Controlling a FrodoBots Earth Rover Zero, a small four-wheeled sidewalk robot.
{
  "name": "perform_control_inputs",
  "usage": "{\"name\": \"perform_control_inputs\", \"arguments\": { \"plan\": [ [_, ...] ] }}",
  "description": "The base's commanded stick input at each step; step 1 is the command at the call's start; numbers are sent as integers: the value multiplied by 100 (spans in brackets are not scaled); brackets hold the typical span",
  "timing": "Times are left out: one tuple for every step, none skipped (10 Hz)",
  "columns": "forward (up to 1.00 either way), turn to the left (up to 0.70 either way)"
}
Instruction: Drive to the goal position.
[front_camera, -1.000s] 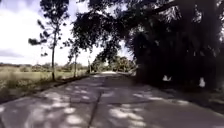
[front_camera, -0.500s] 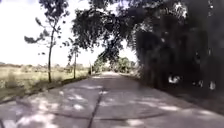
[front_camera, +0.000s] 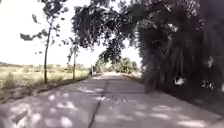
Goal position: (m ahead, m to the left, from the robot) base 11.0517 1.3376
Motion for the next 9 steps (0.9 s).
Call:
{"name": "perform_control_inputs", "arguments": {
  "plan": [
    [100, -8],
    [100, 0],
    [100, 0],
    [100, 0],
    [100, 0],
    [100, 0],
    [100, 0],
    [100, -11],
    [100, -39]
  ]
}}
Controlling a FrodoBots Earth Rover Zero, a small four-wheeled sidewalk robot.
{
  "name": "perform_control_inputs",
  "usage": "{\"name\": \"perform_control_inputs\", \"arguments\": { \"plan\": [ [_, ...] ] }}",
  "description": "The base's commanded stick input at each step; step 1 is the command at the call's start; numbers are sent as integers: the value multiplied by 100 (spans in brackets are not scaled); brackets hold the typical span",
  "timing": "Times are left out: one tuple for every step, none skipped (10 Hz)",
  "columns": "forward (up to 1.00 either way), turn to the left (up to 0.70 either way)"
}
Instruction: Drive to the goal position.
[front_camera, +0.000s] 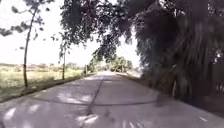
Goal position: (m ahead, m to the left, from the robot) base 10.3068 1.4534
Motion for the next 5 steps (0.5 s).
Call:
{"name": "perform_control_inputs", "arguments": {
  "plan": [
    [100, -29],
    [100, -10],
    [100, 0],
    [100, 0],
    [100, 0]
  ]
}}
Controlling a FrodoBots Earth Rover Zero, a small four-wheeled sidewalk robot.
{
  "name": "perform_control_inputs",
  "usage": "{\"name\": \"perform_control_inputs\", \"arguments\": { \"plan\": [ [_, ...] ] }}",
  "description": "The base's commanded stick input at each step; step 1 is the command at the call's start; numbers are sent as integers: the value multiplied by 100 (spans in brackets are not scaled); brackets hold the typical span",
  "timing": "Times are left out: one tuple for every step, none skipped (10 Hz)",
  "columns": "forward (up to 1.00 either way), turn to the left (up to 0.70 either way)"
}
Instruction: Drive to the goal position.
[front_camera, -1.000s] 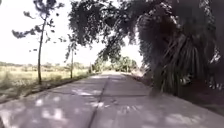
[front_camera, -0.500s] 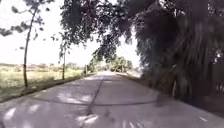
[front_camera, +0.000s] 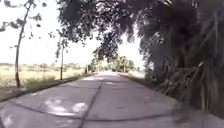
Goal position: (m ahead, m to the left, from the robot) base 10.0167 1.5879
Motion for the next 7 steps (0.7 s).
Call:
{"name": "perform_control_inputs", "arguments": {
  "plan": [
    [100, 0],
    [100, 0],
    [100, 0],
    [100, 0],
    [100, 0],
    [100, 0],
    [100, 0]
  ]
}}
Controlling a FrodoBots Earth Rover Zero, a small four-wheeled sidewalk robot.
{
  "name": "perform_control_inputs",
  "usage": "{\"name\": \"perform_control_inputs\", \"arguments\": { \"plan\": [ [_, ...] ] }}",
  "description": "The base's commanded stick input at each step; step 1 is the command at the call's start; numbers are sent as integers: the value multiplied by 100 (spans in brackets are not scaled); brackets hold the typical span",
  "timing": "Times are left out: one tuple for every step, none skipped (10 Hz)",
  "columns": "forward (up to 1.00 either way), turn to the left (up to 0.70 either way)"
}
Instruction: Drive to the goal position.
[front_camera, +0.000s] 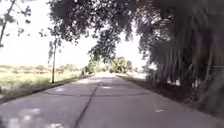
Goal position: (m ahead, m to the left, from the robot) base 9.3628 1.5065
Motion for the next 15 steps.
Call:
{"name": "perform_control_inputs", "arguments": {
  "plan": [
    [100, 0],
    [100, 0],
    [100, 0],
    [100, 0],
    [100, 0],
    [100, 0],
    [100, 0],
    [100, 0],
    [100, 0],
    [100, 0],
    [100, 0],
    [100, 0],
    [100, 0],
    [100, 0],
    [100, 0]
  ]
}}
